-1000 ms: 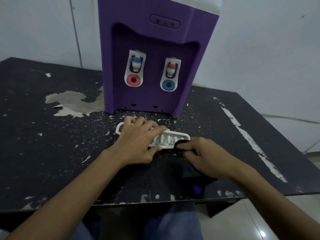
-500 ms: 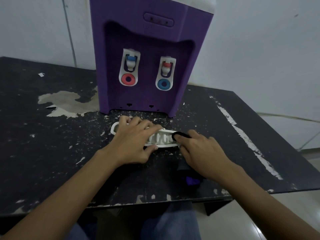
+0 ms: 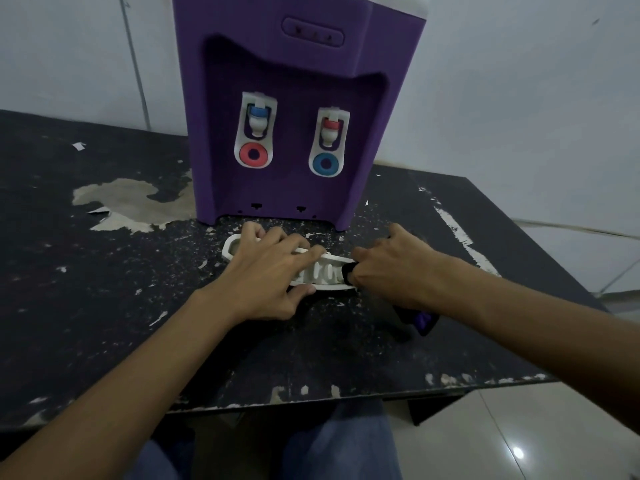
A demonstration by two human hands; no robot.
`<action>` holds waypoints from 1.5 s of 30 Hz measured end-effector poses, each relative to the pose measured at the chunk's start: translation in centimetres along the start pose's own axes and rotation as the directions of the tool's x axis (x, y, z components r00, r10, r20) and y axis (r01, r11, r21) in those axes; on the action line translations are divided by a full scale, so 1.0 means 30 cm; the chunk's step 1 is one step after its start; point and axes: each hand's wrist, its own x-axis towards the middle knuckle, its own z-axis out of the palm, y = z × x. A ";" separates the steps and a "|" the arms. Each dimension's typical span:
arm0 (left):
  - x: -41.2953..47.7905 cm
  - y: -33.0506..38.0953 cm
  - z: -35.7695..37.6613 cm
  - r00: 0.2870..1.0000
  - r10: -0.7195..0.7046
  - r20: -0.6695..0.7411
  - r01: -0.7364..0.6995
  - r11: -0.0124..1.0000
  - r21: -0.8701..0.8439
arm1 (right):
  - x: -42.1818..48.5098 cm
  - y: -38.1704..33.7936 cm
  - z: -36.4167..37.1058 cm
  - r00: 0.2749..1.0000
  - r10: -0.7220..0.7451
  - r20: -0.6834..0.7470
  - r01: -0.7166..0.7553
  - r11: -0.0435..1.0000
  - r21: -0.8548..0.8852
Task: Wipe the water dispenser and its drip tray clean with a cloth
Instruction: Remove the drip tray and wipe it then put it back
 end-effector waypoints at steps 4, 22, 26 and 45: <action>0.007 -0.002 -0.005 0.997 -0.026 0.075 0.027 1.000 -0.007 | 0.006 0.030 0.029 0.998 -0.058 0.022 0.056 0.995 0.081; -0.007 -0.009 -0.004 0.987 -0.056 0.154 0.068 0.995 -0.078 | -0.090 -0.034 0.359 0.718 0.686 -0.120 -0.054 0.227 0.972; -0.006 -0.008 -0.009 0.984 -0.069 0.164 0.087 0.990 -0.109 | -0.098 -0.083 0.371 0.647 0.757 -0.084 -0.074 0.173 0.982; -0.015 0.016 -0.017 0.965 -0.202 0.165 0.222 0.968 -0.115 | -0.060 -0.146 0.272 0.757 0.642 -0.121 -0.062 0.255 0.965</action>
